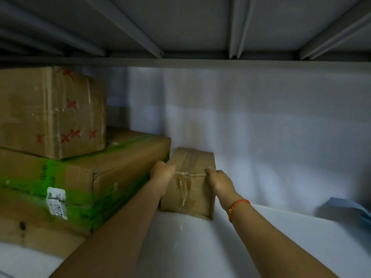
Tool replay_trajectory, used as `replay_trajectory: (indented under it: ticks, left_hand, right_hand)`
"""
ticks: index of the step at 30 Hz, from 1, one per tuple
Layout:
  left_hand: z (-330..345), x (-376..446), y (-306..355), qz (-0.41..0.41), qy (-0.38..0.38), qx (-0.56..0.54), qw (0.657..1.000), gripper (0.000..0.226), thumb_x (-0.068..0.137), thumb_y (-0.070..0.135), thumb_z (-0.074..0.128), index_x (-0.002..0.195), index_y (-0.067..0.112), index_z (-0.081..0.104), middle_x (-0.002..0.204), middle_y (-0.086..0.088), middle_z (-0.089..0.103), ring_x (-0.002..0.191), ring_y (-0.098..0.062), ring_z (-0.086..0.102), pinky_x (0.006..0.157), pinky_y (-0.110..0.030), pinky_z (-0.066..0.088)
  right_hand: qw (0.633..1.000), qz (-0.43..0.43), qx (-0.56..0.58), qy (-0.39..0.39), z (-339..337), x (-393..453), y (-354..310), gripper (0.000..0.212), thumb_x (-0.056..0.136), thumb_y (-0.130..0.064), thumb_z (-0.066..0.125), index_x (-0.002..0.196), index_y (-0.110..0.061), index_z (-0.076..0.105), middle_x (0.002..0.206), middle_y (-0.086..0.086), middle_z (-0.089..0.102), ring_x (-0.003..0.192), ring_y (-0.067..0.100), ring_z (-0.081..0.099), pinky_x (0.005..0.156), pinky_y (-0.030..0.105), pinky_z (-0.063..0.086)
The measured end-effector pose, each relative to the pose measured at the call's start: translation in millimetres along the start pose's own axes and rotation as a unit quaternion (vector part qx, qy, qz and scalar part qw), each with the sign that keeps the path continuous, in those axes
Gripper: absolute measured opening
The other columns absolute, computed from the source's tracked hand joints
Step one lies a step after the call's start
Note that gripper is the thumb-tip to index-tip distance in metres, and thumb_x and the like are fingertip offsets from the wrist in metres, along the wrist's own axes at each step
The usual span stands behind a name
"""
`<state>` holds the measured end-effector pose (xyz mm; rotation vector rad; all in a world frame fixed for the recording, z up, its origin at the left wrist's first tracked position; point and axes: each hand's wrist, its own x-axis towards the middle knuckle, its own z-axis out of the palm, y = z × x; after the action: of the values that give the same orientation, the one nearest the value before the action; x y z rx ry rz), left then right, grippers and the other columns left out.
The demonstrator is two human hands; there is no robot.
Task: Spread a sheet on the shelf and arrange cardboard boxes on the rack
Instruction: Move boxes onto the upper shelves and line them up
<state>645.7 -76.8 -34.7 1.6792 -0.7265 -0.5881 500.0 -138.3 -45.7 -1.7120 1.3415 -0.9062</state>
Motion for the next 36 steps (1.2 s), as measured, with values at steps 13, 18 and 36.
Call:
replay_trajectory:
  ticks: [13, 18, 36]
  left_hand:
    - [0.1, -121.7, 33.7, 0.030, 0.065, -0.162, 0.984, 0.017, 0.090, 0.008, 0.050, 0.102, 0.003, 0.060, 0.102, -0.020, 0.065, 0.094, -0.036, 0.064, 0.083, -0.047, 0.054]
    - [-5.9, -198.6, 51.6, 0.080, 0.180, -0.229, 0.953, 0.014, 0.090, 0.008, 0.046, 0.100, 0.009, 0.056, 0.098, -0.014, 0.063, 0.088, -0.031, 0.061, 0.081, -0.047, 0.054]
    - [-95.3, -412.1, 52.7, 0.231, 0.464, -0.392, 0.760, 0.012, 0.095, 0.013, 0.045, 0.102, 0.004, 0.046, 0.089, 0.001, 0.048, 0.082, -0.031, 0.055, 0.052, -0.013, 0.036]
  right_hand:
    - [0.984, -0.065, 0.140, 0.090, -75.8, -93.6, -6.8, 0.028, 0.088, -0.043, 0.048, 0.109, -0.029, 0.059, 0.099, -0.004, 0.059, 0.098, 0.024, 0.055, 0.090, 0.039, 0.044]
    - [0.968, -0.143, 0.192, 0.070, -109.6, -154.1, -24.2, 0.022, 0.091, -0.040, 0.047, 0.110, -0.034, 0.058, 0.091, -0.016, 0.057, 0.095, 0.019, 0.055, 0.090, 0.042, 0.047]
    - [0.869, -0.464, 0.148, -0.086, -131.6, -341.2, -113.4, 0.050, 0.077, -0.048, 0.047, 0.126, -0.044, 0.049, 0.119, -0.010, 0.061, 0.107, 0.013, 0.056, 0.088, 0.038, 0.051]
